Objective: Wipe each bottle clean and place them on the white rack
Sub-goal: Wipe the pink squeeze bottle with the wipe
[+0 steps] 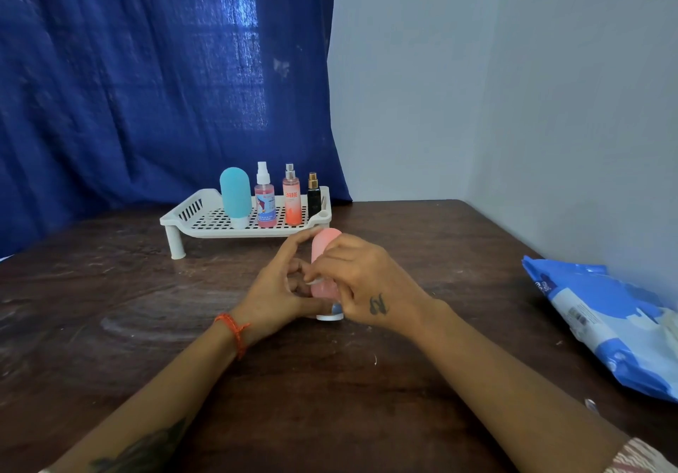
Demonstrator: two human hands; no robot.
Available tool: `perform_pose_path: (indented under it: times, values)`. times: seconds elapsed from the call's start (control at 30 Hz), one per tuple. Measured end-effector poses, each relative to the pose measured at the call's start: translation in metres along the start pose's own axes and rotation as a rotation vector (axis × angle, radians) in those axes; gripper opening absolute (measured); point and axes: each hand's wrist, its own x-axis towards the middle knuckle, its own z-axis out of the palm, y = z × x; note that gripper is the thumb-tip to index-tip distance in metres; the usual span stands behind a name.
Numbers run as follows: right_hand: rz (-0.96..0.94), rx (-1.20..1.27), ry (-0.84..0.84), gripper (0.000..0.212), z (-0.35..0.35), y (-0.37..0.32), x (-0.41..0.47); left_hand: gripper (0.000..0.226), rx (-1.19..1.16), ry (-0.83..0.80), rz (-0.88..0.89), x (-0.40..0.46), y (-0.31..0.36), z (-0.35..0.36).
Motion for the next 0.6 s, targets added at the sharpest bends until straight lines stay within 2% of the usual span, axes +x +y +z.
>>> perform_pose_path:
  times: [0.13, 0.2, 0.27, 0.33, 0.4, 0.5, 0.6]
  values:
    - [-0.018, 0.038, -0.048, 0.027, -0.003, -0.001, -0.001, 0.095, 0.007, 0.007, 0.005, -0.001, 0.001, -0.001]
    - [0.010, 0.052, -0.001, 0.019, -0.003, 0.001, -0.002, 0.094, 0.019, 0.009, 0.012, -0.001, 0.003, 0.000]
    - [0.098, 0.054, 0.138, 0.019, -0.001, 0.005, -0.005, 0.093, 0.009, 0.015, 0.002, -0.002, 0.004, 0.001]
    - [0.235, 0.054, 0.313, 0.029, 0.001, 0.009, -0.005, 0.093, 0.012, 0.019, -0.009, -0.001, 0.005, 0.001]
    - [0.356, 0.060, 0.419, 0.028, 0.003, 0.011, -0.005, 0.092, 0.027, 0.016, -0.012, -0.001, 0.006, 0.002]
    - [0.452, 0.113, 0.375, 0.022, 0.006, 0.014, -0.005, 0.091, 0.017, 0.012, -0.014, -0.001, 0.006, 0.002]
    - [0.455, 0.161, 0.284, 0.020, 0.008, 0.014, -0.006, 0.092, 0.007, 0.016, -0.014, -0.002, 0.006, 0.002]
